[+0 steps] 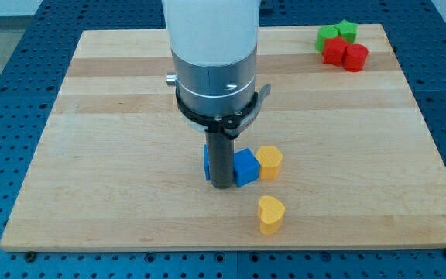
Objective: Slide the blue cube towards the red star
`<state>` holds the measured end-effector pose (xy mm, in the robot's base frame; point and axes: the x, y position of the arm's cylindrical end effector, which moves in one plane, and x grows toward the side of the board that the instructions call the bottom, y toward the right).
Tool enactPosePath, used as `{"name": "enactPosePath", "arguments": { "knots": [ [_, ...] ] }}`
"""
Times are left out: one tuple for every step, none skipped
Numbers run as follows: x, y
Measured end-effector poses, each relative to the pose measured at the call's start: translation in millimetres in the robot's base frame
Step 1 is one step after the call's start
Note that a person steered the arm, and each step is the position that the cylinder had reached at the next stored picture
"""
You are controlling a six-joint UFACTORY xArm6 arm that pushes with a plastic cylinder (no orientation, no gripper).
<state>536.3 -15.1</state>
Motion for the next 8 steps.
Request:
{"name": "enactPosePath", "arguments": {
  "knots": [
    [-34, 54],
    [-109, 123],
    [-161, 151],
    [-166, 142],
    [-162, 110],
    [-65, 73],
    [36, 103],
    [58, 175]
  ]
}}
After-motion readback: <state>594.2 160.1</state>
